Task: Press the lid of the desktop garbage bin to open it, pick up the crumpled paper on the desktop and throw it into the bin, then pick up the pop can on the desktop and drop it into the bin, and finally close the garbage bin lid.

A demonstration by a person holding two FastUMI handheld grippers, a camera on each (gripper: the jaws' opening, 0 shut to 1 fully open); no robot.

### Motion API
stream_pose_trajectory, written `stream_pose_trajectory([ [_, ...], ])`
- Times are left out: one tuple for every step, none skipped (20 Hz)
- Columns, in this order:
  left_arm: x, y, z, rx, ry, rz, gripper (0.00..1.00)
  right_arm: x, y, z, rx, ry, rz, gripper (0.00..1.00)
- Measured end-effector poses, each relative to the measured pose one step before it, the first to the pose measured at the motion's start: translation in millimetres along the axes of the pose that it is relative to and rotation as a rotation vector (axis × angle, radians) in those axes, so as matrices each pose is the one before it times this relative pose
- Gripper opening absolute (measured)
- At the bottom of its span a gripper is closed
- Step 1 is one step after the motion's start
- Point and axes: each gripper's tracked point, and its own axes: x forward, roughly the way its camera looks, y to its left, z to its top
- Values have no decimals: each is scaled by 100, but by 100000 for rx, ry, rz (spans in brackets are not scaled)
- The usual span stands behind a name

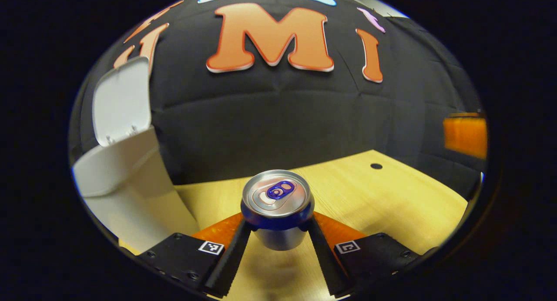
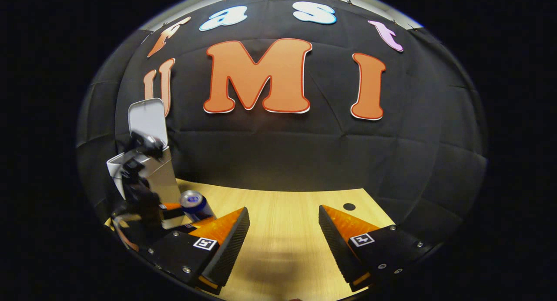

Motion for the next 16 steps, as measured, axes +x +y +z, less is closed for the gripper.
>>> stream_pose_trajectory([
  [-926,954,2104,-1330,-3683,2263,77,130,767,79,944,-266,1860,95],
  [-645,1187,1690,-2725,-1924,3363,77,120,738,-56,1122,274,2052,95],
  [-717,1196,1474,-3685,-1812,3578,77,217,804,56,733,-65,1722,95],
  [-1435,1531,1889,-3694,-2134,4066,77,163,838,63,190,-187,1714,95],
  [-636,1194,2165,-3480,-4374,3308,77,99,745,259,-49,-850,1526,95],
  [-219,1189,2152,-1930,-2657,3089,77,-43,498,85,-248,-487,1139,95],
  [-180,1055,2118,-752,-5900,3409,77,-31,559,42,-25,-136,1292,95],
  [308,1385,1295,1561,-1657,3665,77,-117,440,-115,-214,47,787,95],
  [593,1293,932,1461,-812,4262,77,-155,317,-121,-283,318,716,95],
  [950,2369,4,728,-570,3883,77,-283,196,-64,-292,-239,765,95],
  [743,1179,-816,534,1509,3504,77,-231,-56,178,-593,-647,29,95],
  [1274,1939,88,20,1296,2204,77,-256,-201,173,-606,-656,160,95],
  [951,1016,-1041,38,2696,1171,77,-108,-485,35,-190,-330,-370,95],
  [602,78,-1792,-1455,2938,-530,77,-178,-438,-163,894,42,340,95],
  [552,15,-1082,-3348,2096,-1301,77,-220,-603,-11,1057,-377,-383,95],
  [457,-268,-520,-4916,417,-1537,80,-179,-1282,-163,139,325,-2667,95],
])
